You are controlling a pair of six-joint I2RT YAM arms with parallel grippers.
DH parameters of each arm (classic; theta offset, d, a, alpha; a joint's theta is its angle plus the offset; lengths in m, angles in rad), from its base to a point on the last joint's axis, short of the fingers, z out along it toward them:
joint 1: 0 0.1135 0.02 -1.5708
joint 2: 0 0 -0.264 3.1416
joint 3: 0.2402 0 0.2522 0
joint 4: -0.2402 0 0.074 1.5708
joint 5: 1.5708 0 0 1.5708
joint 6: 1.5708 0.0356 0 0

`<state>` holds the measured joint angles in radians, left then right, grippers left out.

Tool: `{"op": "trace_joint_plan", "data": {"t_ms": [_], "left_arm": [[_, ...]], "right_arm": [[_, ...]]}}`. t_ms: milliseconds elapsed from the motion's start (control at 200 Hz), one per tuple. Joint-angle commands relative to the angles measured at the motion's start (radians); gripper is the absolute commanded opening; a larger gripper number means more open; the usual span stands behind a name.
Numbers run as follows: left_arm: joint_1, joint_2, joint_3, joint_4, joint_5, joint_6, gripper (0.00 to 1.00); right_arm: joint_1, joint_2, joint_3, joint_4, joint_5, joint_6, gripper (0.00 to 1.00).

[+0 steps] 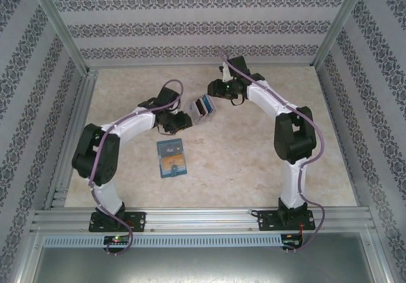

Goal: Put the credit cards into the card holder
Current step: Pick up the credit card from the storage box.

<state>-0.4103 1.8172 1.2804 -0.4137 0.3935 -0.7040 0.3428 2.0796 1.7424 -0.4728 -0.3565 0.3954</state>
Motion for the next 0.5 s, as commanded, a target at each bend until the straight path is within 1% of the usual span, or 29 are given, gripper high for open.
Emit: {"op": "trace_joint_plan", "data": {"t_ms": [0, 135, 300, 405, 495], "left_arm": [[0.008, 0.044, 0.111, 0.004, 0.008, 0.053, 0.38], [0.025, 0.111, 0.184, -0.008, 0.012, 0.063, 0.38], [0.05, 0.173, 0.241, -0.006, 0.01, 0.073, 0.38], [0.069, 0.202, 0.279, -0.02, -0.021, 0.091, 0.38], [0.089, 0.221, 0.293, -0.021, -0.026, 0.094, 0.38]], "right_arm": [[0.0, 0.05, 0.067, -0.1, -0.009, -0.033, 0.49], [0.008, 0.071, 0.078, -0.088, 0.011, -0.039, 0.49], [0.018, 0.11, 0.116, -0.092, -0.009, -0.027, 0.5], [0.022, 0.135, 0.148, -0.105, -0.031, -0.018, 0.5], [0.027, 0.15, 0.17, -0.108, -0.042, -0.017, 0.5]]}}
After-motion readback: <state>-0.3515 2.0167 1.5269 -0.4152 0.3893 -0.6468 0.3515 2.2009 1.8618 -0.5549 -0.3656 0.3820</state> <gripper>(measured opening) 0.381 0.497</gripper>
